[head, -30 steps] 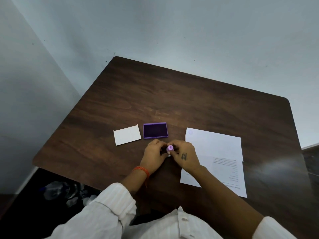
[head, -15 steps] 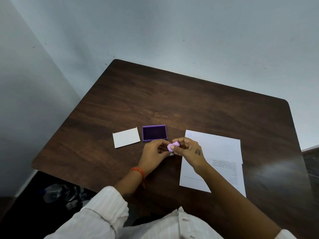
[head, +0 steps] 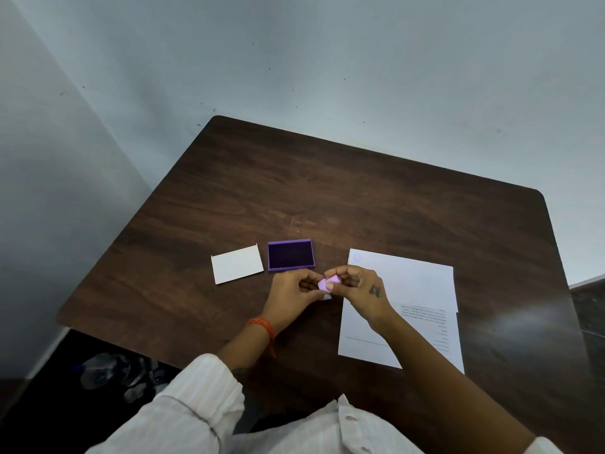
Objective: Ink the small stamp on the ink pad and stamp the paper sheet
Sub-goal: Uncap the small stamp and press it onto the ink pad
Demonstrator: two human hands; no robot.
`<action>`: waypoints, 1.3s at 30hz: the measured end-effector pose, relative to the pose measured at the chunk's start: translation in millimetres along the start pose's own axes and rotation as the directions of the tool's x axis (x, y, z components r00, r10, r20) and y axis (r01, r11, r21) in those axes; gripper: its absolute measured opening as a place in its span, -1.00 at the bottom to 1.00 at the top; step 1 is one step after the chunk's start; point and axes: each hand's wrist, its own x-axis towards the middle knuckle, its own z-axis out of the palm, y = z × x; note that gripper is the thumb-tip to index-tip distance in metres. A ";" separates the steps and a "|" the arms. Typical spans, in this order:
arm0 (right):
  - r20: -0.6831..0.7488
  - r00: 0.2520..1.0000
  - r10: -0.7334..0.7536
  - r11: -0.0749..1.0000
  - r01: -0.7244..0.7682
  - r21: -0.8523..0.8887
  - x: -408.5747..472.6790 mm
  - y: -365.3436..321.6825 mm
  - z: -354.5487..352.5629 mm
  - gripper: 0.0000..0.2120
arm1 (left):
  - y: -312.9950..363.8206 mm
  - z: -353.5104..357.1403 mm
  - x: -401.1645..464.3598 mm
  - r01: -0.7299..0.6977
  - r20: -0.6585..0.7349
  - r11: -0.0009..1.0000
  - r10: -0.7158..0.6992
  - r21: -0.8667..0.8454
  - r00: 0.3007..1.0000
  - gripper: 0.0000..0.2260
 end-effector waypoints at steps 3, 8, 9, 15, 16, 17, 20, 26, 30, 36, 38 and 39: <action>0.031 0.999 0.016 1.000 -0.016 0.000 1.6 -1.9 -2.7 -0.74 | -1.1 -0.3 -0.9 0.012 -0.008 0.999 -0.012 -0.037 1.000 -0.73; -0.007 0.996 0.085 0.994 -0.085 -0.065 4.4 -4.3 -3.8 -0.75 | 0.4 0.5 -2.1 -0.002 -0.031 0.999 0.001 -0.042 1.000 -0.75; 0.006 0.998 0.068 0.995 -0.068 -0.074 4.1 -5.1 -4.0 -0.78 | -0.1 0.4 -1.8 -0.006 -0.035 0.999 0.005 -0.042 0.999 -0.75; 0.062 0.996 0.071 0.997 -0.070 -0.023 4.2 -8.6 -7.5 -0.73 | -0.3 -0.1 -2.2 -0.012 -0.035 0.999 0.010 -0.037 0.999 -0.76; 0.054 0.994 0.091 0.996 -0.089 -0.024 3.7 -8.8 -7.0 -0.73 | 0.6 0.4 -2.5 -0.020 -0.039 0.999 0.019 -0.036 0.999 -0.77; 0.039 0.994 0.102 0.994 -0.100 -0.035 3.4 -8.8 -6.2 -0.75 | 1.2 0.9 -2.4 -0.030 -0.044 0.999 0.029 -0.033 0.999 -0.78; 0.006 0.997 0.078 0.993 -0.077 -0.093 3.6 -8.6 -5.1 -0.80 | 0.1 1.6 -2.6 -0.038 -0.047 0.999 0.038 -0.007 0.998 -0.78; 0.042 0.997 0.057 0.997 -0.054 -0.061 2.9 -9.5 -6.8 -0.77 | -1.2 0.7 -4.7 -0.037 -0.047 0.999 0.037 0.000 0.998 -0.77; 0.021 0.993 0.115 0.991 -0.114 -0.068 2.6 -8.4 -6.8 -0.78 | -1.1 0.6 -4.9 -0.053 -0.055 0.999 0.054 0.008 0.997 -0.77; 0.036 0.999 0.027 0.998 -0.025 -0.059 1.1 -9.7 -8.9 -0.85 | -5.4 1.3 -4.1 -0.026 -0.050 0.999 0.027 0.019 0.998 -0.78; 0.009 1.000 0.027 1.000 -0.026 -0.017 1.1 -10.2 -10.8 -0.86 | -9.0 2.0 -3.1 -0.012 -0.048 1.000 0.013 0.021 0.999 -0.79; -0.014 0.999 0.041 0.999 -0.041 0.006 1.5 -9.8 -12.2 -0.87 | -10.4 2.7 -2.6 -0.004 -0.044 1.000 0.005 0.020 0.999 -0.78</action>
